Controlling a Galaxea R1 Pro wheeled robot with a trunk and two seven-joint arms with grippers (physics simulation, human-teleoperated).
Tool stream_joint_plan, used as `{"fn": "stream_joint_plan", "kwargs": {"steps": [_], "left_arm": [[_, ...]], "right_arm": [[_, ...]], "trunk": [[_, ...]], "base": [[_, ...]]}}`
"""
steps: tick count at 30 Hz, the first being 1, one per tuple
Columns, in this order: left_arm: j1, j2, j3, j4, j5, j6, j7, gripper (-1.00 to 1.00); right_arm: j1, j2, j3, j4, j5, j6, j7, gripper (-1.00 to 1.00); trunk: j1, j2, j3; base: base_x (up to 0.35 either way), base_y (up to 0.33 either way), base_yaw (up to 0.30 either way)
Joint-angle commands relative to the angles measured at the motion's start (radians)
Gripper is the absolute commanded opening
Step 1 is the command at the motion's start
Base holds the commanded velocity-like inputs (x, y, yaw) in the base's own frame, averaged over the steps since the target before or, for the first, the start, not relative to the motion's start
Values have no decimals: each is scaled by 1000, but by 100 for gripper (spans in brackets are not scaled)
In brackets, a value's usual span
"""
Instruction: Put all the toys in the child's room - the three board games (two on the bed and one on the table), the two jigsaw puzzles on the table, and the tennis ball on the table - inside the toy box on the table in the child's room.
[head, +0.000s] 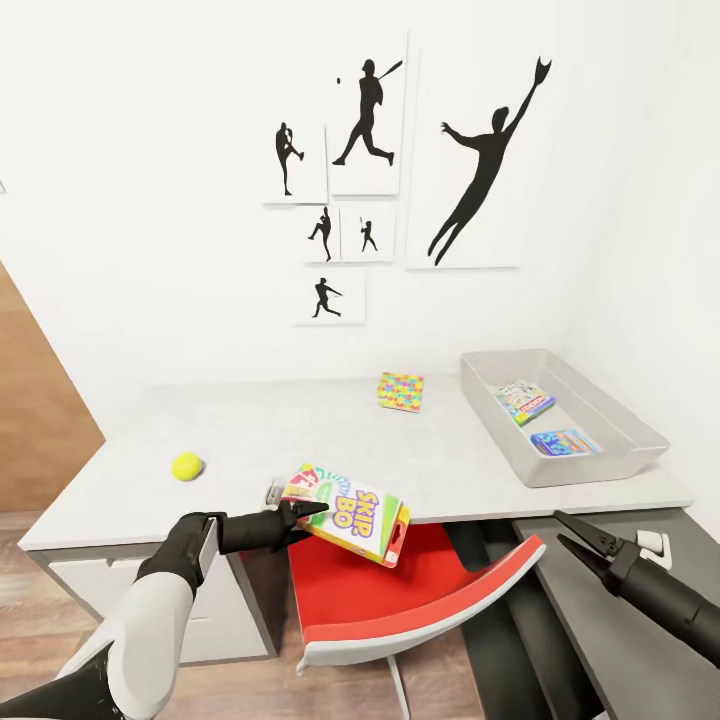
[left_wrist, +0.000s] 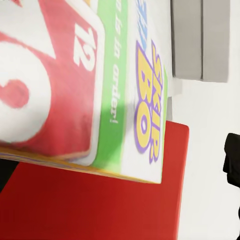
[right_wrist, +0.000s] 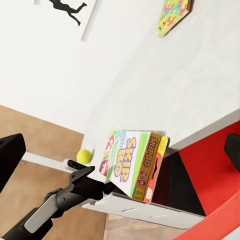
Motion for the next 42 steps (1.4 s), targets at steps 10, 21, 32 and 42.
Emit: {"fn": "stream_joint_plan", "kwargs": {"steps": [10,21,32,42], "left_arm": [[-1,-1,7,-2,-11,5,-7,100],[-1,-1,8,-2,-11,5,-7,100],[-1,-1,8,-2,-11,5,-7,100],[-1,-1,8,-2,-11,5,-7,-100]], "right_arm": [[-1,0,-1,0,5,5,7,100],[-1,0,-1,0,5,5,7,100],[-2,0,-1,0,5,5,7,100],[-1,0,-1,0,5,5,7,100]], "trunk": [[0,-1,-1],[0,-1,-1],[0,-1,-1],[0,-1,-1]], "base": [[30,0,0],[9,0,0],[31,0,0],[1,0,0]]}}
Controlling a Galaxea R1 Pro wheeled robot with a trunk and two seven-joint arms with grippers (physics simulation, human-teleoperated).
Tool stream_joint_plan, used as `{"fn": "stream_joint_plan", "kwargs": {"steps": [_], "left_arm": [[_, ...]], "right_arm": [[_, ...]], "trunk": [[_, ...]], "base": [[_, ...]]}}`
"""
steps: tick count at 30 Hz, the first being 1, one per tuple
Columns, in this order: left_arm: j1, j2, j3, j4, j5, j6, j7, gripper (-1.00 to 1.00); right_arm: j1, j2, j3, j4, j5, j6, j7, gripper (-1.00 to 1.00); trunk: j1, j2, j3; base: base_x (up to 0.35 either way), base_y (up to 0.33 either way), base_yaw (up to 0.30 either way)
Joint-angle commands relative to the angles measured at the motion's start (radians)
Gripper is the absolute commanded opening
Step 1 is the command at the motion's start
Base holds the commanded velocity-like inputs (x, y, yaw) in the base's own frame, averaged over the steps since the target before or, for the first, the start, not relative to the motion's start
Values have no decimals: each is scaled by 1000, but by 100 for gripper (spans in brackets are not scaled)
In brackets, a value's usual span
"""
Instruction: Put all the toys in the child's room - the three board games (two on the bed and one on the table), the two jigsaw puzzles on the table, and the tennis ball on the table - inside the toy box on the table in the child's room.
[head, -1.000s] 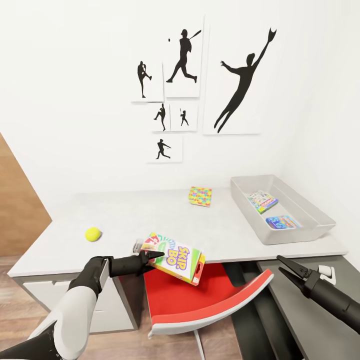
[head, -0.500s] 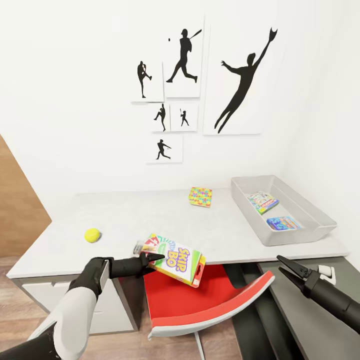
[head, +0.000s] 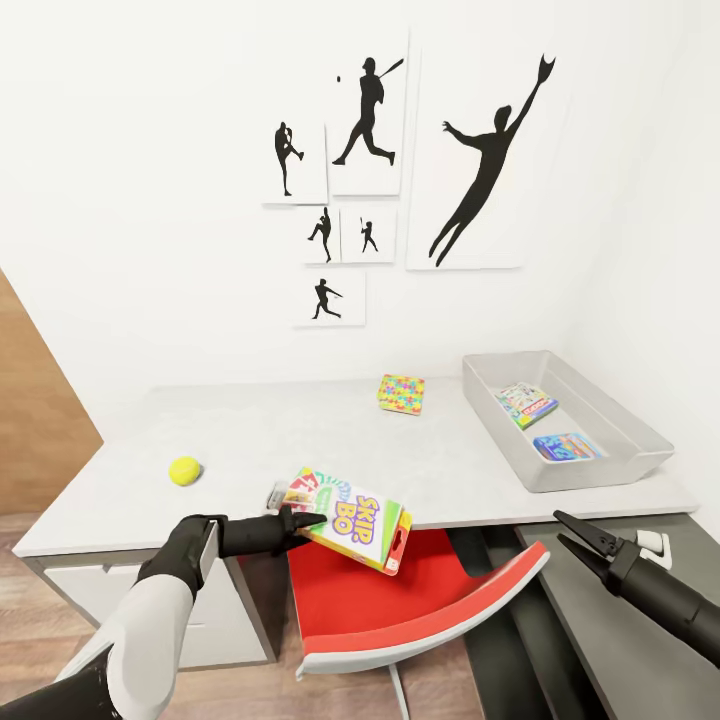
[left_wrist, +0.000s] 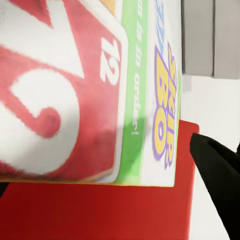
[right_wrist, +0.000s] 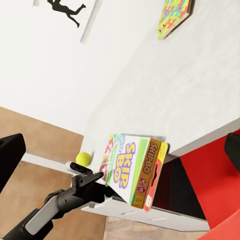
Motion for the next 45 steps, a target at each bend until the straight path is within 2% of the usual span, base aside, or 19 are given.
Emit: {"fn": "stream_joint_plan", "kwargs": {"steps": [1,7,45], "left_arm": [[-9,-2,16,-4,20,13,-7,-100],[-9,-2,16,-4,20,13,-8,-100],[-9,-3,15,-4,20,13,-11,-100]], "right_arm": [[-1,0,-2,0,5,5,7,100],[-1,0,-2,0,5,5,7,100],[-1,0,-1,0,5,5,7,100]], "trunk": [[0,-1,-1],[0,-1,-1],[-146,265,118]], "base": [[0,0,0],[0,0,0],[0,0,0]]}}
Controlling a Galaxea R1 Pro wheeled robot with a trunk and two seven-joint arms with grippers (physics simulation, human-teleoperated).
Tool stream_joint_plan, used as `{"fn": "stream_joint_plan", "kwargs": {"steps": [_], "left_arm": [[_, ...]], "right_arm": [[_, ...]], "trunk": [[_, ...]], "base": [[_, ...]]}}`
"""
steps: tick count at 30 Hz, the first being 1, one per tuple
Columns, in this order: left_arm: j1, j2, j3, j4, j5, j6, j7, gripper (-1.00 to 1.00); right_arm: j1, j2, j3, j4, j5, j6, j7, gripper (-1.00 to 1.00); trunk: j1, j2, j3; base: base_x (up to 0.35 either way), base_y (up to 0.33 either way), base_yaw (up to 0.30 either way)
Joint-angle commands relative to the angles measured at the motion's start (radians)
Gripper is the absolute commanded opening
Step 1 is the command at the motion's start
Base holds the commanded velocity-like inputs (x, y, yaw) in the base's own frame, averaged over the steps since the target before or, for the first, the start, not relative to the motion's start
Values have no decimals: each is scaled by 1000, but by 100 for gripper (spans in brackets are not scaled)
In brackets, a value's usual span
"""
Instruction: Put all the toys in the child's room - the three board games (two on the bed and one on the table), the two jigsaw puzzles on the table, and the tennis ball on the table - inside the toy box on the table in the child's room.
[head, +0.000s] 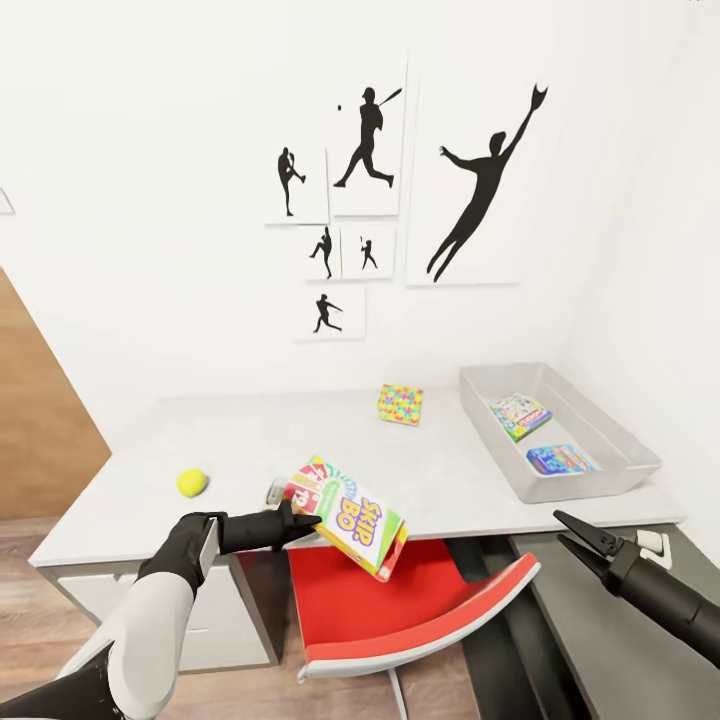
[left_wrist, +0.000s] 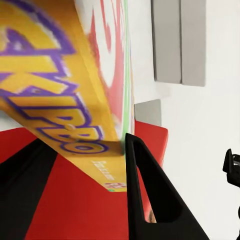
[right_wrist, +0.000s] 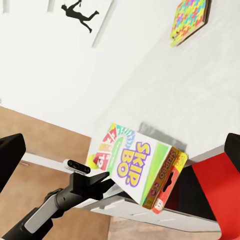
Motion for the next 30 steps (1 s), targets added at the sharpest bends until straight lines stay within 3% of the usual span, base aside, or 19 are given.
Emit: {"fn": "stream_joint_plan", "kwargs": {"steps": [1,27,30], "left_arm": [[-1,-1,8,-1,-11,7,-9,-100],[-5,1,-2,-12,-11,15,-14,-100],[-17,5,-8,-15,-13,18,-43,-100]], "right_arm": [[-1,0,-2,0,5,5,7,100],[-2,0,-1,0,5,5,7,100],[-2,0,-2,0,5,5,7,100]], "trunk": [[-4,6,2],[-103,188,83],[-115,209,93]], "base": [[0,0,0],[0,0,0],[0,0,0]]}}
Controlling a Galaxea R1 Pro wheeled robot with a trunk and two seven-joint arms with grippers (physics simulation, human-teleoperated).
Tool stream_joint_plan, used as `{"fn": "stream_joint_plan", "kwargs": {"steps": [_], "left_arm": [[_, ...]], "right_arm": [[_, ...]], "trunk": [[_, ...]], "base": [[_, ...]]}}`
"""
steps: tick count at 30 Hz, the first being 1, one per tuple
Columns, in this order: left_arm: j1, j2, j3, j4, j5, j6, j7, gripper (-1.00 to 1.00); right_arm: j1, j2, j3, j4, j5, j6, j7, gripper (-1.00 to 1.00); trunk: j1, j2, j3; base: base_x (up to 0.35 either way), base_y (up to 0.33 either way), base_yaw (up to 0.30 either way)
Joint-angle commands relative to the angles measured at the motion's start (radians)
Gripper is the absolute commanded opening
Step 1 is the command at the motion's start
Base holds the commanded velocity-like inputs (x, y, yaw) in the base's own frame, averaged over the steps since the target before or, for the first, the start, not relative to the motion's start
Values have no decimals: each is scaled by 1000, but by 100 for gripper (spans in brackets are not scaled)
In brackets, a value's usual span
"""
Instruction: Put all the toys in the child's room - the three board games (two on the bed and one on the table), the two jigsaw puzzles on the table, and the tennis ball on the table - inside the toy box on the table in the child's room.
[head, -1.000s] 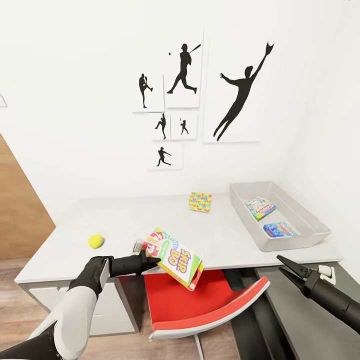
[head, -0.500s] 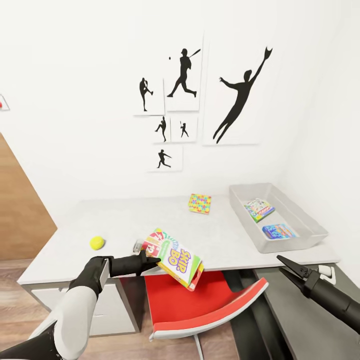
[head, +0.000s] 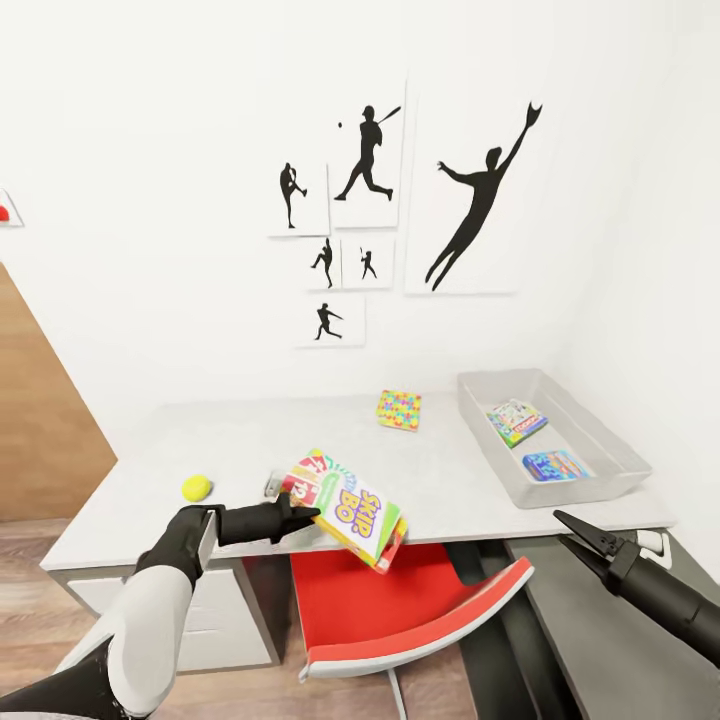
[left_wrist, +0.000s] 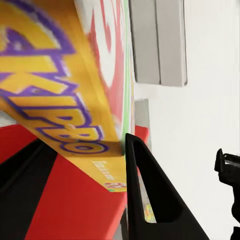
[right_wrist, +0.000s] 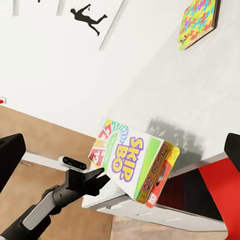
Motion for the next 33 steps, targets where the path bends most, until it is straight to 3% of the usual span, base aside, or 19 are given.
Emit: {"fn": "stream_joint_plan", "kwargs": {"steps": [1,4,7,11,17,22,27,30,33], "left_arm": [[-6,0,2,-2,-17,8,-34,-100],[-14,9,-34,-23,-23,15,-114,-100],[-16,34,-136,-57,-24,27,-203,-100],[-16,54,-210,-68,-25,36,-315,-100],[-16,74,-246,-107,-24,38,-402,-100],[-16,76,-344,-200,-16,38,-403,-100],[-16,88,-368,-240,-13,36,-403,-100],[-16,130,-372,-277,-12,35,-403,-100],[-16,203,-374,-311,3,34,-403,-100]], "right_arm": [[-1,0,-2,0,5,5,7,100],[-1,0,-2,0,5,5,7,100],[-1,0,-2,0,5,5,6,100],[-1,0,-2,0,5,5,5,100],[-1,0,-2,0,5,5,5,100],[-1,0,-2,0,6,5,5,100],[-1,0,-2,0,7,5,5,100],[-1,0,-2,0,7,5,5,100],[-1,0,-2,0,7,5,5,100]], "trunk": [[0,-1,-1],[0,-1,-1],[-11,20,8],[-27,48,21],[-50,90,39],[-69,125,55],[-88,160,71],[-100,181,80],[-111,202,89]], "base": [[0,0,0],[0,0,0],[0,0,0],[0,0,0],[0,0,0],[0,0,0],[0,0,0],[0,0,0],[0,0,0]]}}
